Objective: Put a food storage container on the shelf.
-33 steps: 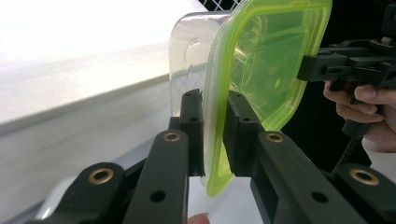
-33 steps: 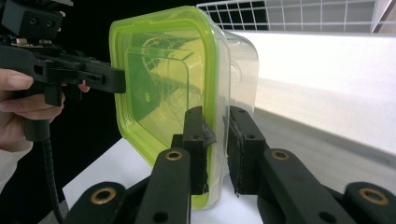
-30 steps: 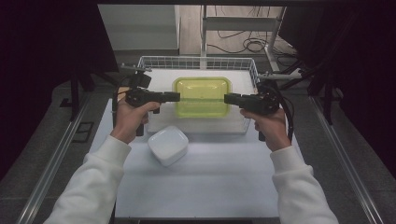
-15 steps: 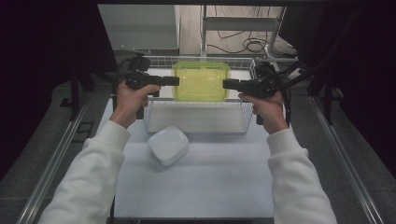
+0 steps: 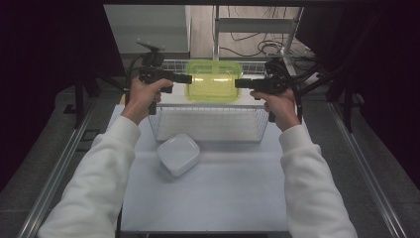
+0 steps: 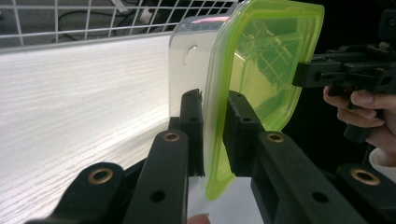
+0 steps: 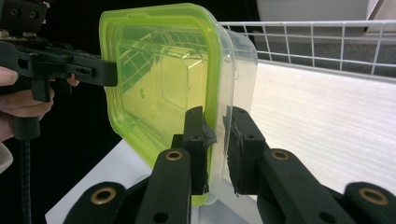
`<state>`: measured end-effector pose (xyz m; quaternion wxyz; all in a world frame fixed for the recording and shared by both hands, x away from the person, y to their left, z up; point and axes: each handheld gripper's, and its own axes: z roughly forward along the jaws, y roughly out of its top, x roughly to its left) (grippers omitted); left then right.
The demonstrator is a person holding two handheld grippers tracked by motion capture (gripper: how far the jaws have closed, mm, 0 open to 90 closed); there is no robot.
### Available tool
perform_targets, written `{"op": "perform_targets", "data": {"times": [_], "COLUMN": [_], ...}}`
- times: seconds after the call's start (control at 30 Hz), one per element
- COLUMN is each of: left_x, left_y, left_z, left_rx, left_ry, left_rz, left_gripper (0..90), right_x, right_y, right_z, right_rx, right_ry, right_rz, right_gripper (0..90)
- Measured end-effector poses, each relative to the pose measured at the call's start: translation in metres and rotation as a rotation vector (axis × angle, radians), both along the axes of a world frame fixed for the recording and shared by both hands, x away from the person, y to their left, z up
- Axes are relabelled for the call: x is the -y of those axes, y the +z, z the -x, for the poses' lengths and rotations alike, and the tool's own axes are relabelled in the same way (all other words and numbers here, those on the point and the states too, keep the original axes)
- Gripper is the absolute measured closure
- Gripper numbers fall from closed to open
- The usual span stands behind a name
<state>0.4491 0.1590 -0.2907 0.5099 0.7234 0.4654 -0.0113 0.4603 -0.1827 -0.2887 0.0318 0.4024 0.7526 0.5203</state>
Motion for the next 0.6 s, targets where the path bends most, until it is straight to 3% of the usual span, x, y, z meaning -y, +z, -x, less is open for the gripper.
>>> {"op": "perform_targets", "data": {"times": [0.13, 0.37, 0.57, 0.6], "left_x": [-0.001, -0.004, -0.003, -0.003], "left_y": [-0.002, -0.012, -0.022, -0.023], "left_z": [-0.005, -0.016, -0.028, -0.030], "left_rx": [-0.004, -0.049, -0.092, -0.100], "left_ry": [0.001, 0.006, 0.009, 0.016], "left_rz": [0.001, 0.018, -0.006, 0.023], "left_gripper": [79.1, 79.2, 79.2, 79.2], "right_x": [-0.002, -0.004, -0.007, -0.007], "right_y": [-0.002, -0.004, -0.015, -0.017], "right_z": [-0.005, -0.014, -0.026, -0.028], "right_rx": [-0.015, -0.035, -0.097, -0.103], "right_ry": [-0.005, -0.008, -0.028, -0.030], "right_rz": [0.001, 0.007, 0.017, 0.021], "right_gripper": [78.3, 78.3, 78.4, 78.2]}}
